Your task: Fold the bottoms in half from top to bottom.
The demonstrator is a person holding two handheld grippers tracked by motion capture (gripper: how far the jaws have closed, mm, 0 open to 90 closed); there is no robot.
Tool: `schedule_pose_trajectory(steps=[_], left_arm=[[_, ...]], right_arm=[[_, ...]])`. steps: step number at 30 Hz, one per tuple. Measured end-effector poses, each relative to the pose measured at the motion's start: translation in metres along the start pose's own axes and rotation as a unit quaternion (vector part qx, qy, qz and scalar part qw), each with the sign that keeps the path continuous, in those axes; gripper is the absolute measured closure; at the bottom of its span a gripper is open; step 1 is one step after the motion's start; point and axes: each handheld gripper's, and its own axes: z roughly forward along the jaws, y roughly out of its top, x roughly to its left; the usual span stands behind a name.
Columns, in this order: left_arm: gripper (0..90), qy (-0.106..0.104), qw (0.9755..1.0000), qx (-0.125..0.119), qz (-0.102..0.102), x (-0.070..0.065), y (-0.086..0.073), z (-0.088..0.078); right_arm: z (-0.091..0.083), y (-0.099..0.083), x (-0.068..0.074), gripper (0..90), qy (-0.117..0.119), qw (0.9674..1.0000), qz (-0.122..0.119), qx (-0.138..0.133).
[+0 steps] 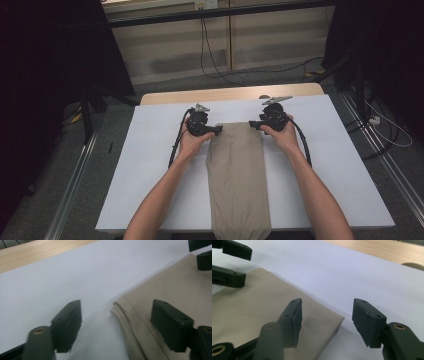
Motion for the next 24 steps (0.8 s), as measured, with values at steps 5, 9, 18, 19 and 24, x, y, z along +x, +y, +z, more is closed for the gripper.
schedule_pose_trajectory(steps=[5, 9, 18, 19, 24], left_arm=[[34.0, -0.011, 0.9999, 0.008, 0.004, 0.001, 0.001, 0.013], [32.6, -0.013, 0.9999, 0.008, 0.001, 0.000, -0.002, 0.020], [82.6, -0.085, 0.9954, 0.027, -0.035, -0.002, -0.003, 0.013], [84.0, -0.086, 0.9951, 0.029, -0.037, -0.003, -0.003, 0.012], [85.9, -0.084, 0.9944, 0.000, -0.064, 0.002, 0.003, 0.001]], right_arm=[[0.015, 0.001, -0.006, 38.3, 0.014, 0.9997, 0.002, 0.021], [0.023, 0.002, -0.002, 33.9, 0.021, 0.9991, -0.009, 0.034], [0.017, 0.001, 0.002, 82.1, 0.077, 0.9949, -0.001, 0.066], [0.016, 0.001, 0.003, 83.2, 0.076, 0.9951, -0.001, 0.064], [0.002, 0.008, 0.003, 85.7, 0.064, 0.9973, 0.011, 0.033]])
